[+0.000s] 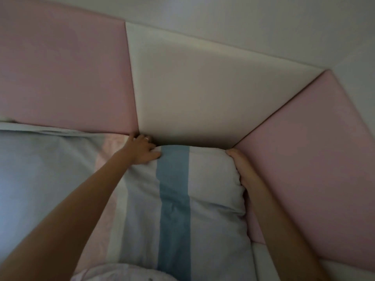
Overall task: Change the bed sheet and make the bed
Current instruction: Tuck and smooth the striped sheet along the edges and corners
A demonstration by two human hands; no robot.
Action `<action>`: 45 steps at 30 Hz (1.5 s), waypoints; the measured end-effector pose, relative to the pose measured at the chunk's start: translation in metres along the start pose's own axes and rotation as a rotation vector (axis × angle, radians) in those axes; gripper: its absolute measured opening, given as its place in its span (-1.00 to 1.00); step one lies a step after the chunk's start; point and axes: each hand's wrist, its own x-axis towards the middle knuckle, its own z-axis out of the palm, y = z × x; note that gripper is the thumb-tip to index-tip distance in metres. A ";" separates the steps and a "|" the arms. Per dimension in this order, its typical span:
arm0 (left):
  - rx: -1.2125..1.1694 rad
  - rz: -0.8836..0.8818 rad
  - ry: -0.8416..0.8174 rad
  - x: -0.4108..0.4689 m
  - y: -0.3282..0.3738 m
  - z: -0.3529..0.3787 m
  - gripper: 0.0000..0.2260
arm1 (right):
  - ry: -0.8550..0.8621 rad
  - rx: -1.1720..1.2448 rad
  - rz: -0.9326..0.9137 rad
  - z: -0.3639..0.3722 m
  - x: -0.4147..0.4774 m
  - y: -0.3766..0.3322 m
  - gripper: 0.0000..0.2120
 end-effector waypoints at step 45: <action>-0.192 -0.268 -0.449 -0.032 0.003 -0.026 -0.67 | -0.759 -1.022 -0.373 0.071 -0.044 -0.091 -0.45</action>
